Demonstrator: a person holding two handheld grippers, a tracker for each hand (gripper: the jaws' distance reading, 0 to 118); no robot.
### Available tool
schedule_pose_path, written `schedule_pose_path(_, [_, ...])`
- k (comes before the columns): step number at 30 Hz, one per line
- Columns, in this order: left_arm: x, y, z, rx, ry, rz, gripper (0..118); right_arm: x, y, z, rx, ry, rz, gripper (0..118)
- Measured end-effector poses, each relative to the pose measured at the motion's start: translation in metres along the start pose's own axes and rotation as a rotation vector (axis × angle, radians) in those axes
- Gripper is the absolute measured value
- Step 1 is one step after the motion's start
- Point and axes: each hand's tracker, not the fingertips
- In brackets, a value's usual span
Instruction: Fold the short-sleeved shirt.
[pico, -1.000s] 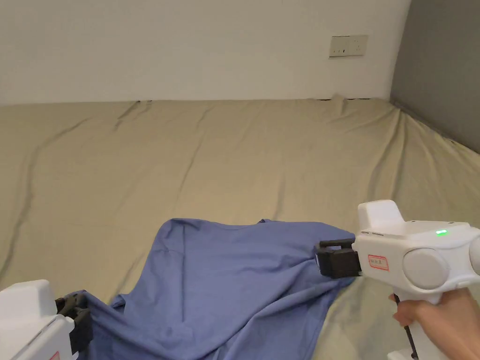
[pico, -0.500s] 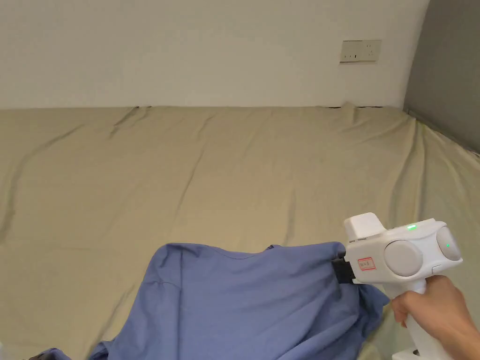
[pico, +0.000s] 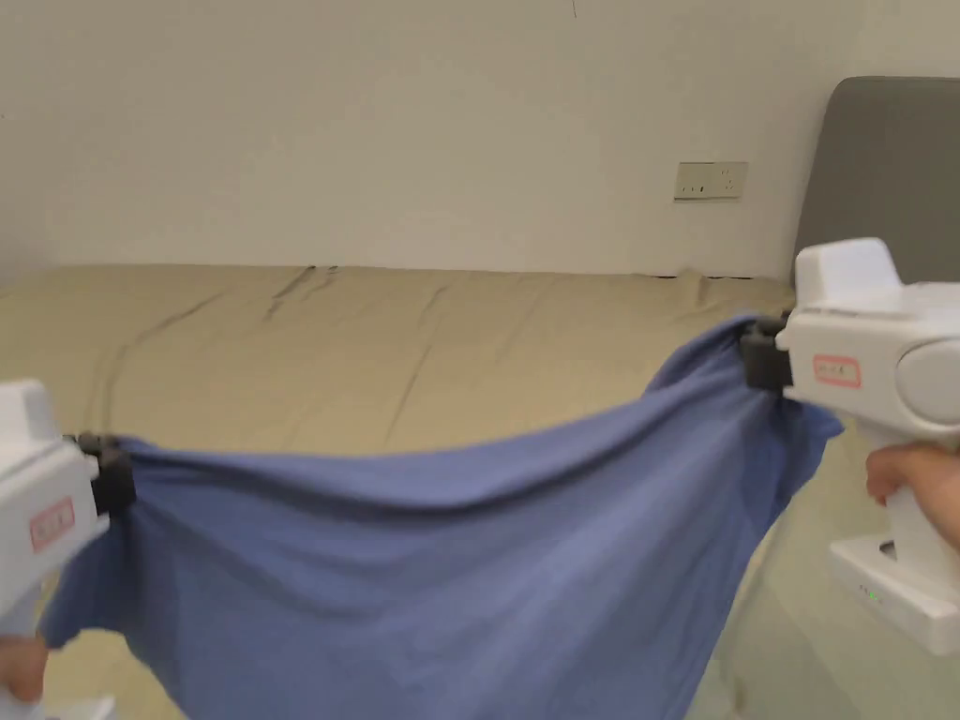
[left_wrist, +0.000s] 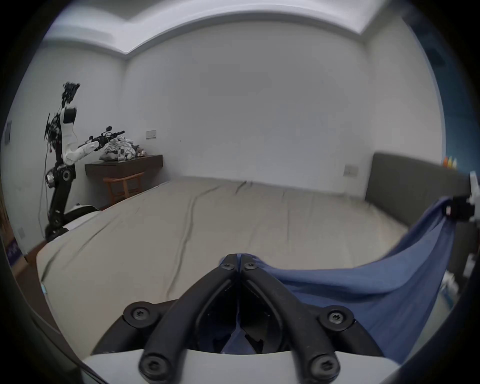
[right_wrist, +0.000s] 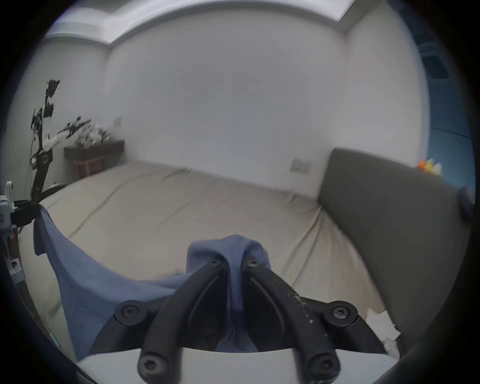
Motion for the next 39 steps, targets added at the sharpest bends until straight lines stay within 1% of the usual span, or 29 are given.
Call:
schedule_pose_path(1, [0.001,0.015,0.005,0.038,0.0,0.01,0,0.003,0.01,0.014,0.042,-0.028,-0.007,12])
schedule_pose_path(3, [0.006,0.042,0.014,0.102,0.012,-0.06,0,0.011,0.029,0.041,0.121,-0.077,-0.021,12])
schedule_pose_path(4, [0.012,0.057,0.019,0.127,0.035,-0.097,0,0.014,0.039,0.054,0.151,-0.092,-0.014,12])
schedule_pose_path(6, [0.019,0.083,0.03,0.201,0.033,-0.148,0,0.02,0.058,0.076,0.177,-0.106,-0.014,12])
schedule_pose_path(9, [0.026,0.115,0.046,0.241,0.013,-0.119,0,0.028,0.074,0.103,0.217,-0.103,-0.05,12])
schedule_pose_path(11, [0.029,0.127,0.045,0.244,-0.023,-0.12,0,0.03,0.078,0.108,0.224,-0.105,-0.049,12])
schedule_pose_path(12, [0.032,0.132,0.043,0.238,-0.017,-0.126,0,0.029,0.079,0.108,0.23,-0.117,-0.042,12])
schedule_pose_path(15, [0.04,0.134,0.033,0.236,-0.023,-0.143,0,0.032,0.077,0.096,0.218,-0.138,-0.035,12])
schedule_pose_path(18, [0.047,0.129,0.016,0.24,-0.041,-0.135,0,0.037,0.066,0.074,0.195,-0.125,-0.063,12])
schedule_pose_path(21, [0.055,0.123,-0.015,0.206,-0.032,-0.173,0,0.042,0.054,0.045,0.189,-0.127,-0.069,12])
schedule_pose_path(23, [0.06,0.119,-0.04,0.188,-0.029,-0.161,0,0.044,0.051,0.022,0.195,-0.138,-0.068,12])
schedule_pose_path(26, [0.069,0.114,-0.083,0.16,-0.061,-0.132,0,0.054,0.05,-0.02,0.223,-0.17,-0.114,12])
schedule_pose_path(28, [0.076,0.106,-0.11,0.19,-0.102,-0.136,0,0.056,0.051,-0.048,0.259,-0.241,-0.114,12])
schedule_pose_path(29, [0.082,0.104,-0.123,0.189,-0.092,-0.165,0,0.058,0.05,-0.058,0.287,-0.267,-0.11,12])
schedule_pose_path(30, [0.09,0.102,-0.138,0.192,-0.062,-0.198,0,0.06,0.049,-0.07,0.309,-0.274,-0.11,12])
schedule_pose_path(32, [0.1,0.097,-0.16,0.211,-0.059,-0.221,0,0.062,0.048,-0.09,0.337,-0.282,-0.11,12])
schedule_pose_path(35, [0.108,0.095,-0.182,0.219,-0.071,-0.192,0,0.065,0.042,-0.109,0.361,-0.3,-0.098,12])
schedule_pose_path(39, [0.105,0.081,-0.189,0.213,-0.071,-0.195,0,0.069,0.023,-0.115,0.36,-0.274,-0.133,12])
